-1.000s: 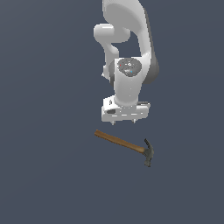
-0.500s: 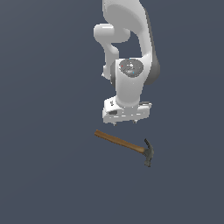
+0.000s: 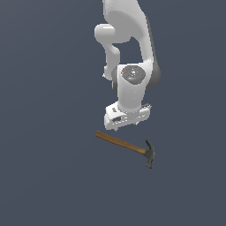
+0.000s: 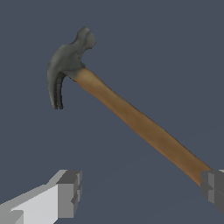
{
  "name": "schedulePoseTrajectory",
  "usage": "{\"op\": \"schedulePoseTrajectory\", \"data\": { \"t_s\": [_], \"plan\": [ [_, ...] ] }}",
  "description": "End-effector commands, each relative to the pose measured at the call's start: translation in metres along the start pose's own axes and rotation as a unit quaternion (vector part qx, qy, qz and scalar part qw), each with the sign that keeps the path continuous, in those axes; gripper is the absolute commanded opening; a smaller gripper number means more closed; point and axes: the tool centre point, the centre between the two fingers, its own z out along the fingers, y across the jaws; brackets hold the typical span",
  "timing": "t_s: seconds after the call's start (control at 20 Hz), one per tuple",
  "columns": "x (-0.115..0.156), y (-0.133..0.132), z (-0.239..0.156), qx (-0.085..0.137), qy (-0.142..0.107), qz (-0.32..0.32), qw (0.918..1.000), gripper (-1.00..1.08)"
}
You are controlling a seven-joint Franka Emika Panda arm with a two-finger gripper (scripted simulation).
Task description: Pick up the object and move it to a goal position.
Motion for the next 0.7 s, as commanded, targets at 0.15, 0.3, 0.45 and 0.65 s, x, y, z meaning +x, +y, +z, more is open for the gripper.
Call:
{"op": "schedulePoseTrajectory", "data": {
  "t_s": [0.15,0.3,0.45,0.65],
  "plan": [
    [0.005,0.001,0.015,-0.003,-0.002,-0.077,0.9970,1.00],
    [0.008,0.001,0.023,-0.005,-0.003,-0.122,0.9925,1.00],
    [0.011,0.001,0.032,-0.006,-0.003,-0.167,0.9859,1.00],
    [0.015,0.001,0.043,-0.007,-0.004,-0.226,0.9740,1.00]
  ]
}}
